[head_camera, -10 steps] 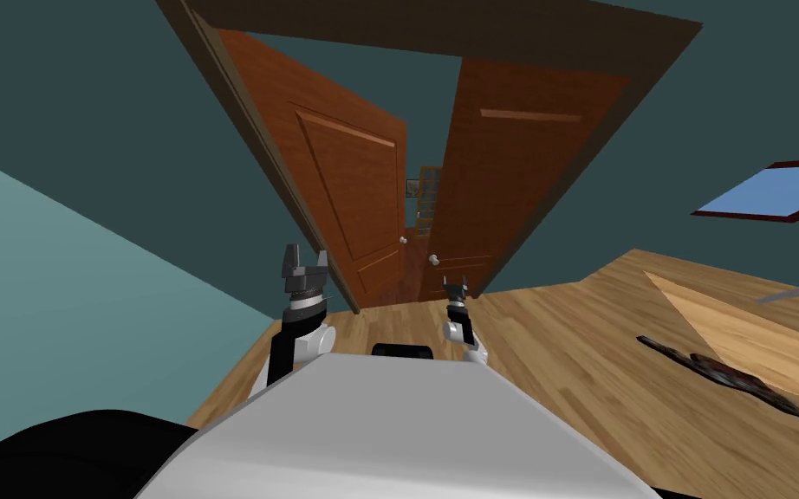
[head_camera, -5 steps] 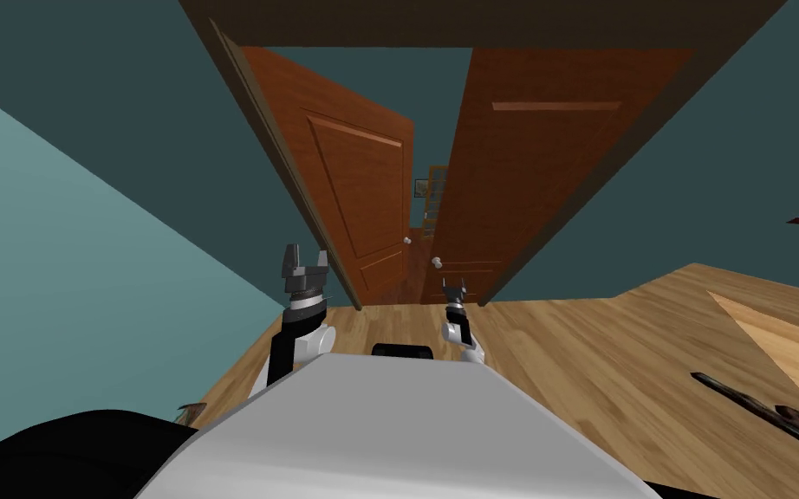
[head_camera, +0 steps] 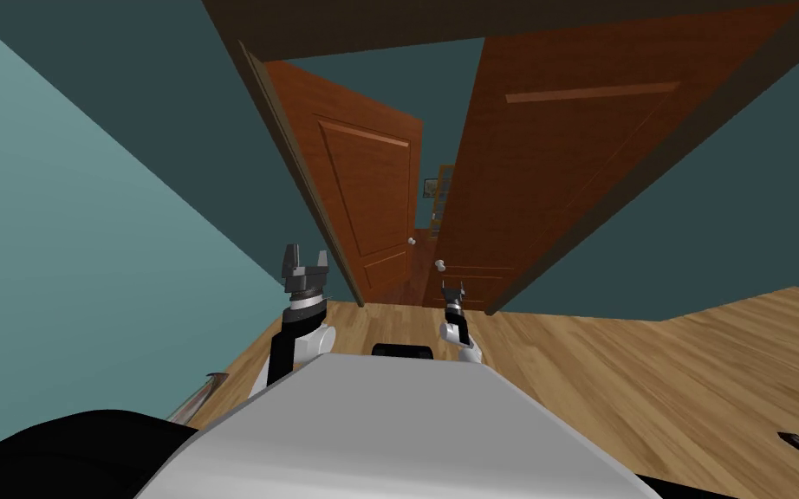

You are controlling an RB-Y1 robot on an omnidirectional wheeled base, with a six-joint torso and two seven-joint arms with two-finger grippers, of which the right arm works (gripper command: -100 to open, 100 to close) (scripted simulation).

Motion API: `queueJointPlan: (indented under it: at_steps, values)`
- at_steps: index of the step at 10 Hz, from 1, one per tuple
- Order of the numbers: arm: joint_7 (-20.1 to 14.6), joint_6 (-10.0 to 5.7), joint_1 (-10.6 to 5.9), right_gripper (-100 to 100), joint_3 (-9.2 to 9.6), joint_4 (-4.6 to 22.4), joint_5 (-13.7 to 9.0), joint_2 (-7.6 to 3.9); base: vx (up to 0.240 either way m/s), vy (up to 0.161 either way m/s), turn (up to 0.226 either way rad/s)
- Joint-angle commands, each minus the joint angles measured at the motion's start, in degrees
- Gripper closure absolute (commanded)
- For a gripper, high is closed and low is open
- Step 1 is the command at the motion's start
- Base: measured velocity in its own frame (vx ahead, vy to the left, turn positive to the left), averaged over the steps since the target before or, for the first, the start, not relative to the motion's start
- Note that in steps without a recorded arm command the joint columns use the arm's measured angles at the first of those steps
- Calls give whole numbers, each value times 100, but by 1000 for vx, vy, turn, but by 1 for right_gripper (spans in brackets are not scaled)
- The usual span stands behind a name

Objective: Push the door open

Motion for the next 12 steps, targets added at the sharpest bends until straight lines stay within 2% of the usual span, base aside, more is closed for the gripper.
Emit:
queueJointPlan:
  at_steps: [1,3,4,11,12]
  values:
    - [-141,-45,-83,-100,-8,216,-71,3,13,-109,152]
    - [-275,-77,-159,-100,-14,425,-152,30,-8,-96,166]
    - [-409,-109,-236,-100,-19,634,-233,56,1,-143,256]
    - [-824,-209,-472,-100,-36,1282,-483,161,2,-102,155]
    - [-928,-234,-531,-100,-41,1444,-546,193,-14,-108,224]
